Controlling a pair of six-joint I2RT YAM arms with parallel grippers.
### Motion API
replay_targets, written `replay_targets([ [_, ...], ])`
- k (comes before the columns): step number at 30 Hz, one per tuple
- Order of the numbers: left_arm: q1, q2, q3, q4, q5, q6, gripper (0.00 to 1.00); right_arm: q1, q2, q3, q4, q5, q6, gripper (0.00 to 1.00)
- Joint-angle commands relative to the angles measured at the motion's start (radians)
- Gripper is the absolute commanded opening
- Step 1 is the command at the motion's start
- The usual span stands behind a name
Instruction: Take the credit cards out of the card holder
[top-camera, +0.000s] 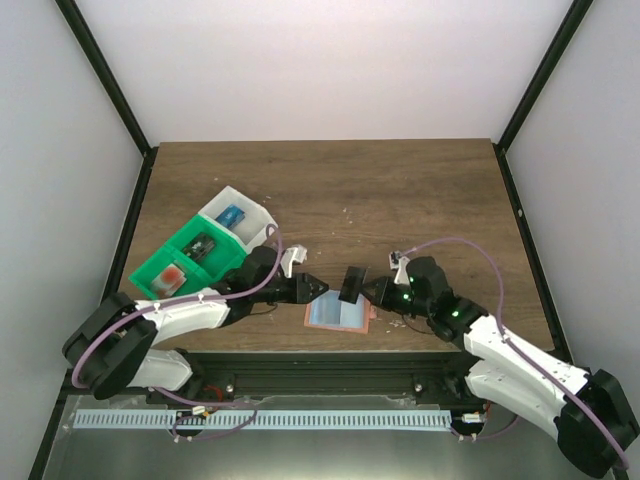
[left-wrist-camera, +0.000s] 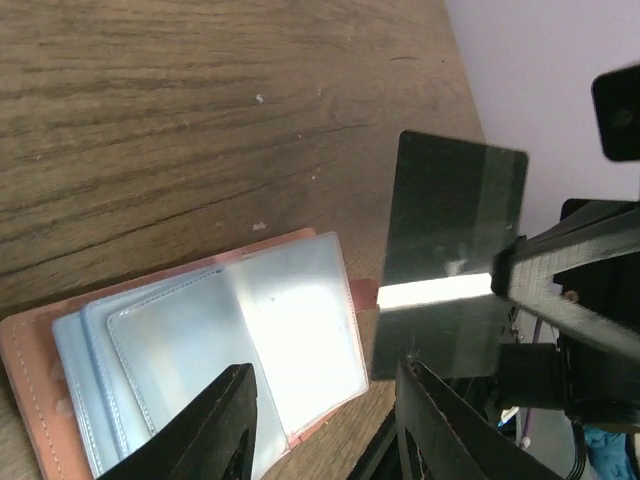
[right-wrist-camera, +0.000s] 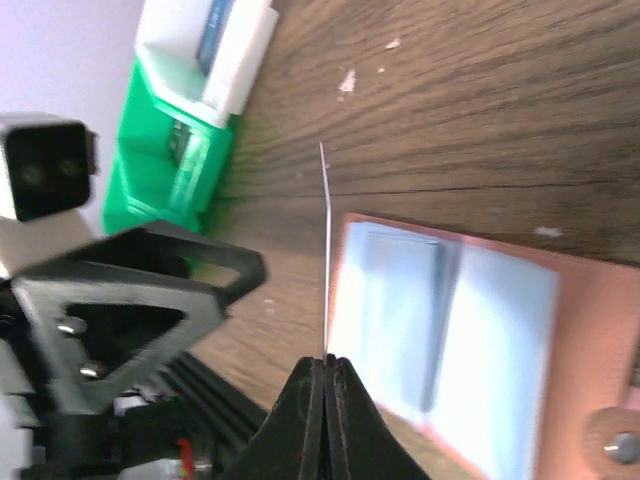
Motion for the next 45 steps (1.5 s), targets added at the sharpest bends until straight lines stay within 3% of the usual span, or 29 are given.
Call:
replay_targets([
  [1,-0.002,-0.007,0.032,-0.032,0.027,0.113,0.40,-0.007,-0.012,0.095,-0.051,-0.065,0.198,0.00],
  [7,-0.002,-0.100,0.067,-0.057,0.007,0.230,0.37,-0.008,0.032,0.230,-0.278,0.002,0.471,0.00],
  [11,-0.004,-0.226,0.051,-0.059,-0.014,0.378,0.36,-0.013,0.095,0.289,-0.347,-0.089,0.633,0.00],
  [15,-0.003,-0.315,0.022,-0.051,-0.007,0.531,0.37,-0.016,0.102,0.261,-0.262,-0.207,0.774,0.00],
  [20,-0.004,-0.362,-0.021,0.043,0.088,0.642,0.39,-0.019,0.039,0.235,-0.221,-0.162,0.910,0.00],
  [24,-0.003,-0.377,-0.050,0.080,0.108,0.712,0.44,-0.030,0.010,0.174,-0.118,-0.218,1.003,0.00],
  [28,-0.003,-0.350,-0.055,0.104,0.147,0.769,0.46,-0.030,0.010,0.169,-0.096,-0.231,1.027,0.01],
  [32,-0.009,-0.310,-0.097,0.258,0.227,0.753,0.45,-0.031,0.013,0.148,-0.018,-0.238,1.053,0.00],
  [38,-0.025,-0.289,-0.152,0.377,0.169,0.806,0.44,-0.032,0.027,0.153,0.002,-0.246,1.066,0.00],
  [45,-0.034,-0.276,-0.166,0.382,0.105,0.901,0.43,-0.032,0.043,0.157,0.013,-0.252,1.065,0.00],
])
